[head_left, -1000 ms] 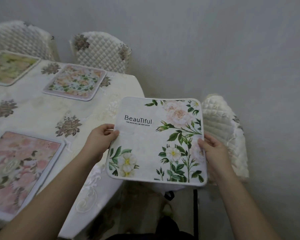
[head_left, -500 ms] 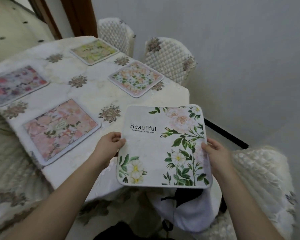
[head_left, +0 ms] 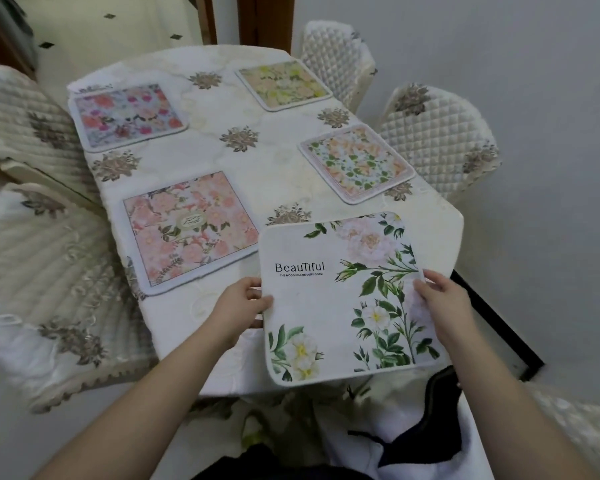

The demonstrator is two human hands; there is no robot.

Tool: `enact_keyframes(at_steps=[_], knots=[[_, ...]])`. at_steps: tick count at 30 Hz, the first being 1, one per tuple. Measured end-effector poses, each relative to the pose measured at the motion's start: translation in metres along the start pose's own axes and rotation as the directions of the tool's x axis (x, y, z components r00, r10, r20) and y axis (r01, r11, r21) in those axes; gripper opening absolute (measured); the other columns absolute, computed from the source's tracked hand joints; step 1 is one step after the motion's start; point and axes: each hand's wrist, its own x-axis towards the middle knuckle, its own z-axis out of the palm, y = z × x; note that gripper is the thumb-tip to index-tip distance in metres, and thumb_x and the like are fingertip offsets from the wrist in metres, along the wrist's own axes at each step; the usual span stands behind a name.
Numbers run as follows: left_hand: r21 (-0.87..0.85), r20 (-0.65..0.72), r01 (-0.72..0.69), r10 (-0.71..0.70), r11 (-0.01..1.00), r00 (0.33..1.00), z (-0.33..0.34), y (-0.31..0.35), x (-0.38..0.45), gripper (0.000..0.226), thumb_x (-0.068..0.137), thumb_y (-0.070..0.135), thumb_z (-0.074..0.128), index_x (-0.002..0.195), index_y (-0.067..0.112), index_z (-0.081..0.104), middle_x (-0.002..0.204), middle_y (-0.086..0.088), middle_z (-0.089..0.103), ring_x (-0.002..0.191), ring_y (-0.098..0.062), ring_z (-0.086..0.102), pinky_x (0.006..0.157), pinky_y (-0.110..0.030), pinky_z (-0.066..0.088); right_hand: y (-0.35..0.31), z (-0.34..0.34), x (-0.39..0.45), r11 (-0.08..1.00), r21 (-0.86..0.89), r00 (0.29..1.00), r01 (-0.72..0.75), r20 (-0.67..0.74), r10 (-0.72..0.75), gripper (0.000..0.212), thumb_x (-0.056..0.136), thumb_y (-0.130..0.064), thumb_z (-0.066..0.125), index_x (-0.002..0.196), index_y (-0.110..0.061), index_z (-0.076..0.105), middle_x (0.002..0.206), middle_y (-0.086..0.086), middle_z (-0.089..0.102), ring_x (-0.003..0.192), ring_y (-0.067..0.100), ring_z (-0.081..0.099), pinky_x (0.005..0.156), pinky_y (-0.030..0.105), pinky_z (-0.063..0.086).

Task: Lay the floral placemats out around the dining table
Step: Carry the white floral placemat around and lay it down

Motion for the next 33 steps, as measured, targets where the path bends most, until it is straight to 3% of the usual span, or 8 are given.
enact_keyframes(at_steps=[3, 8, 13, 16, 19, 21, 27, 33], knots=[[-0.014, 0.019, 0.04, -0.04, 0.999, 0.999, -0.005, -0.005, 0.01, 0.024, 0.09, 0.0, 0.064, 0.111, 0.011, 0.06, 0.098, -0.018, 0.067, 0.081, -0.026, 0.071, 0.066, -0.038, 0.06, -0.004, 0.014, 0.017, 0.994, -0.094, 0.998, 0.058, -0.014, -0.06, 0.033, 0.093, -0.014, 0.063, 0.126, -0.008, 0.062, 0.103, 0.01, 0.068, 0.081, 0.015, 0.063, 0.074, 0.026, 0.051], [-0.041, 0.038, 0.101, -0.1, 0.994, 0.994, 0.0, -0.011, 0.019, 0.018, 0.09, -0.002, 0.062, 0.106, 0.003, 0.058, 0.095, -0.018, 0.064, 0.071, -0.023, 0.07, 0.058, -0.032, 0.059, -0.004, 0.025, 0.042, 0.963, -0.245, 0.994, 0.108, 0.004, -0.11, 0.031, 0.093, -0.016, 0.064, 0.124, -0.009, 0.065, 0.115, 0.01, 0.069, 0.103, 0.022, 0.064, 0.098, 0.041, 0.05], [-0.052, 0.031, 0.152, -0.15, 0.987, 0.988, 0.017, -0.018, 0.029, 0.004, 0.093, 0.004, 0.06, 0.094, 0.002, 0.056, 0.082, -0.013, 0.065, 0.054, -0.016, 0.066, 0.054, -0.032, 0.058, -0.004, 0.027, 0.066, 0.92, -0.363, 0.988, 0.149, 0.02, -0.153, 0.027, 0.093, -0.014, 0.062, 0.119, -0.007, 0.068, 0.109, 0.006, 0.067, 0.102, 0.019, 0.06, 0.094, 0.033, 0.045], [-0.036, 0.006, 0.189, -0.189, 0.981, 0.982, 0.028, -0.024, 0.036, 0.01, 0.093, 0.009, 0.062, 0.086, 0.008, 0.055, 0.063, -0.004, 0.062, 0.046, -0.016, 0.062, 0.049, -0.028, 0.054, 0.002, 0.027, 0.086, 0.908, -0.391, 0.989, 0.147, 0.051, -0.138, 0.03, 0.094, -0.014, 0.062, 0.122, -0.005, 0.066, 0.114, 0.009, 0.067, 0.105, 0.021, 0.06, 0.098, 0.038, 0.046], [-0.009, -0.034, 0.228, -0.228, 0.974, 0.973, 0.039, -0.03, 0.044, 0.013, 0.091, 0.012, 0.066, 0.082, 0.011, 0.057, 0.068, -0.01, 0.066, 0.056, -0.024, 0.062, 0.059, -0.031, 0.054, 0.013, 0.029, 0.106, 0.905, -0.405, 0.991, 0.131, 0.079, -0.108, 0.032, 0.094, -0.015, 0.063, 0.124, -0.006, 0.064, 0.119, 0.011, 0.067, 0.111, 0.025, 0.061, 0.101, 0.042, 0.046], [-0.022, -0.059, 0.238, -0.239, 0.971, 0.969, 0.046, -0.033, 0.049, 0.011, 0.091, 0.01, 0.066, 0.082, 0.008, 0.059, 0.073, -0.015, 0.066, 0.061, -0.025, 0.061, 0.057, -0.031, 0.055, 0.02, 0.03, 0.118, 0.899, -0.418, 0.991, 0.128, 0.1, -0.094, 0.032, 0.094, -0.016, 0.062, 0.124, -0.007, 0.064, 0.119, 0.01, 0.067, 0.111, 0.026, 0.061, 0.1, 0.043, 0.047], [-0.037, -0.105, 0.224, -0.226, 0.974, 0.968, 0.063, -0.04, 0.058, 0.007, 0.091, 0.001, 0.064, 0.084, 0.002, 0.064, 0.069, -0.011, 0.068, 0.058, -0.02, 0.064, 0.053, -0.027, 0.056, 0.034, 0.032, 0.15, 0.898, -0.416, 0.984, 0.143, 0.161, -0.081, 0.029, 0.094, -0.015, 0.063, 0.121, -0.006, 0.067, 0.117, 0.01, 0.068, 0.107, 0.024, 0.061, 0.094, 0.033, 0.045], [-0.031, -0.245, 0.201, -0.202, 0.979, 0.948, 0.068, -0.048, 0.068, 0.003, 0.089, 0.002, 0.066, 0.086, 0.002, 0.065, 0.076, -0.014, 0.067, 0.062, -0.023, 0.064, 0.054, -0.029, 0.053, 0.04, 0.039, 0.163, 0.921, -0.361, 0.978, 0.149, 0.19, -0.084, 0.031, 0.094, -0.014, 0.062, 0.124, -0.005, 0.064, 0.12, 0.011, 0.066, 0.103, 0.018, 0.058, 0.094, 0.029, 0.042]])
